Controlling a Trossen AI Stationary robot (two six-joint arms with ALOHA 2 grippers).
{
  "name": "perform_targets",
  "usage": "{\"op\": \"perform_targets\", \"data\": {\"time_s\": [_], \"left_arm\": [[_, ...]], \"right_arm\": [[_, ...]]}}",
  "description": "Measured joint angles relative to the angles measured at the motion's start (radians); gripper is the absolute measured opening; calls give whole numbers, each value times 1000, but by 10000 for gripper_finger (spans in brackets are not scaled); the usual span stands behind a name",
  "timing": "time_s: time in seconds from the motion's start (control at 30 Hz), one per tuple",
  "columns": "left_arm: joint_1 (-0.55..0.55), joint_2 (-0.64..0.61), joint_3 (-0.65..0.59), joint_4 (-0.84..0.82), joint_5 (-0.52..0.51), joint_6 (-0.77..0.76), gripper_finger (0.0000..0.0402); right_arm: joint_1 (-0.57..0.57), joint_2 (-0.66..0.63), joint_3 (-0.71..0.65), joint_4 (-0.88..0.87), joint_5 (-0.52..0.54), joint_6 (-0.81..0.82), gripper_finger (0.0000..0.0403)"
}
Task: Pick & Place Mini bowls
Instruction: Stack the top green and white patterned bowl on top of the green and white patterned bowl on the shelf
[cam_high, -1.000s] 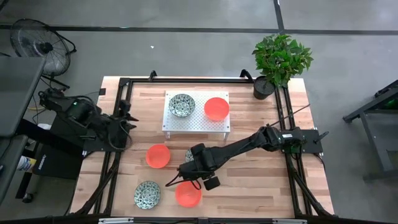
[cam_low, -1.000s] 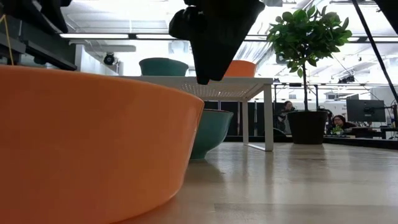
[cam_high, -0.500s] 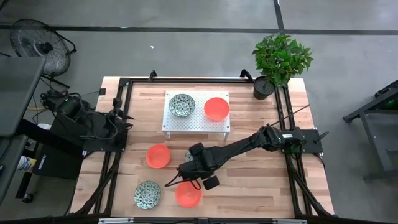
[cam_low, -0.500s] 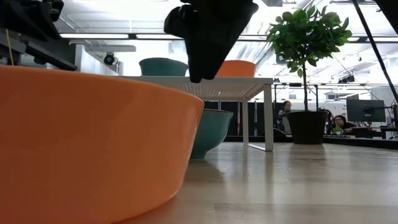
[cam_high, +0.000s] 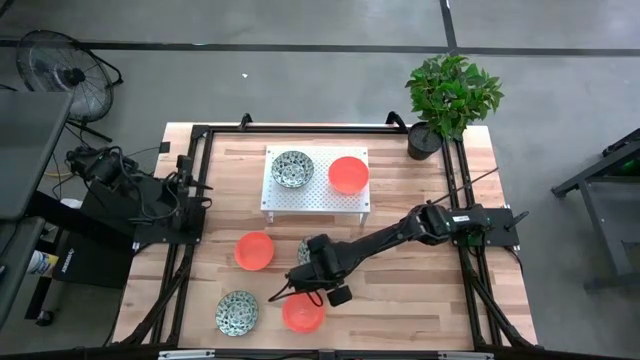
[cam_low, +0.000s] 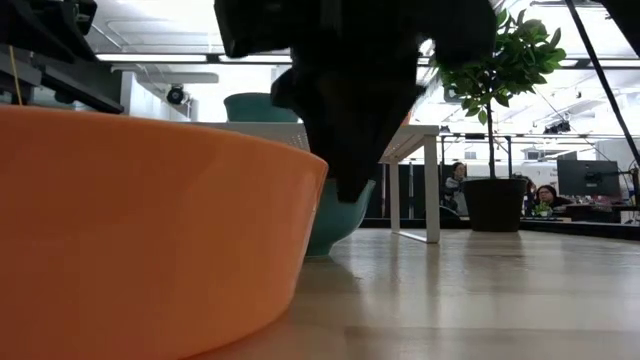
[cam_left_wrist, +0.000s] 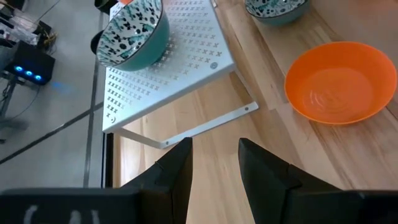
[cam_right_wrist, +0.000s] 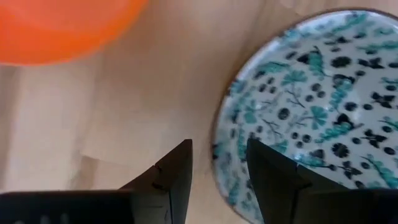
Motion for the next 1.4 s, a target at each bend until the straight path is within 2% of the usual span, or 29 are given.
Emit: {"op": "perform_targets", "data": {"time_s": [0.37,0.5,0.7,0.77,1.13,1.4], "left_arm": [[0,0,0,0,0,-1,124],[0,0,0,0,-1,-1,124],[0,0,0,0,-1,-1,124],[0,0,0,0,-1,-1,124],[0,1,0,0,-1,-2,124],[0,1,0,-1,-1,-2,124]], "right_arm": [[-3,-5,-43,54,13,-8,132],[-3,-6,-42,54,36,-8,98],[-3,-6,-40,52,31,-26,21],[-3,-12,-38,49,43,-27,9],[-5,-65,-42,47,-8,3,3],[28,-131,-41,70,19,18,2]]}}
